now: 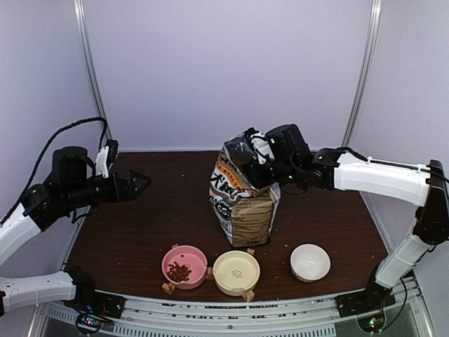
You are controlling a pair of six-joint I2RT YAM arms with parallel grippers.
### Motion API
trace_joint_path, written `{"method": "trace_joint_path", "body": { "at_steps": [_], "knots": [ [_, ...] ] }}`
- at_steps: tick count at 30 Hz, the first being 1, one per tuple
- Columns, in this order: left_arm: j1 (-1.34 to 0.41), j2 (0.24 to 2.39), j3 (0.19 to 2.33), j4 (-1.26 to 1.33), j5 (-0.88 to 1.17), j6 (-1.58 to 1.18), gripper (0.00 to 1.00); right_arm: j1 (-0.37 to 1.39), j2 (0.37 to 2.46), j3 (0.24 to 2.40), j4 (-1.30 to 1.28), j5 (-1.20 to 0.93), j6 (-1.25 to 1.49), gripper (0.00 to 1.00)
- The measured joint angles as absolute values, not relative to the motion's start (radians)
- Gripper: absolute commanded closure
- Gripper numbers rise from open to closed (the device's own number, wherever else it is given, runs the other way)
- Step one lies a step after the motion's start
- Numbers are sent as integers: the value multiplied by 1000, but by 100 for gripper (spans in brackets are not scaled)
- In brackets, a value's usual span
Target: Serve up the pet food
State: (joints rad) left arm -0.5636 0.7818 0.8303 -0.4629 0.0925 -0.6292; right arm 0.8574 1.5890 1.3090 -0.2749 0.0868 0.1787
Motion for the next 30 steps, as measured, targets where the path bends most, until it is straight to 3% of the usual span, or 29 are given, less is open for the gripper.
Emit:
{"method": "trace_joint_path", "body": {
  "at_steps": [18, 30],
  "knots": [
    [-564, 768, 829, -463, 89, -629, 2, 844, 1490, 1337, -328, 55, 163, 100],
    [-564, 763, 828, -464, 89, -629, 2, 830, 1365, 1229, -196, -14, 137, 100]
  ]
}}
